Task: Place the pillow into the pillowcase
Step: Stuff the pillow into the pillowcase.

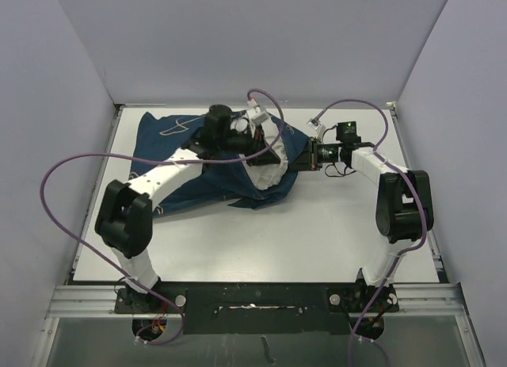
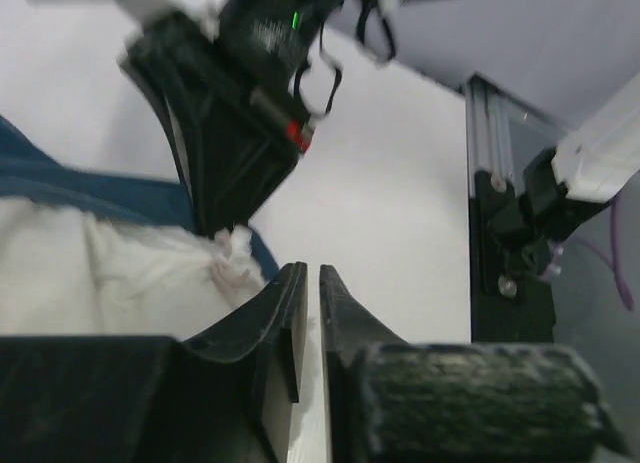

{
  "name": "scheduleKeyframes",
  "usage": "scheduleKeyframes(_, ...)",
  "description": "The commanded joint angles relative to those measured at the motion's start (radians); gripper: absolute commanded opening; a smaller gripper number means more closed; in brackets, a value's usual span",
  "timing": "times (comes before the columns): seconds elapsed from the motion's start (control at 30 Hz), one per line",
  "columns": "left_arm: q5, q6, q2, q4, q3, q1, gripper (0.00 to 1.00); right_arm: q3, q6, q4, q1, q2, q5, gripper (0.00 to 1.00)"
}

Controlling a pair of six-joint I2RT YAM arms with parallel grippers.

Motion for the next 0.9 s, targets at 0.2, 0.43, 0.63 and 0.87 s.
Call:
scheduleKeyframes(0.2, -0.718, -0.166, 0.383, -0.348, 0.077, -0.036, 0.0, 0.077, -0.108, -0.064, -0.01, -0.105, -0.251, 0.0)
scheduleKeyframes(0.43, -0.738, -0.23, 0.421, -0.215, -0.01, -0.09, 0.0, 0.183, -0.246, -0.187, 0.048, -0.16, -0.459, 0.0)
scheduleKeyframes(0.63, -0.486, -0.241, 0.183, 0.216, -0.25, -0.081, 0.42, 0.136, 0.145, 0.111, 0.008, -0.046, -0.18, 0.0)
scheduleKeyframes(0.87, -0.295, -0.242, -0.002, 0.478, -0.443, -0.038, 0.74, 0.169, 0.121, 0.059, -0.028, 0.074, -0.081, 0.0)
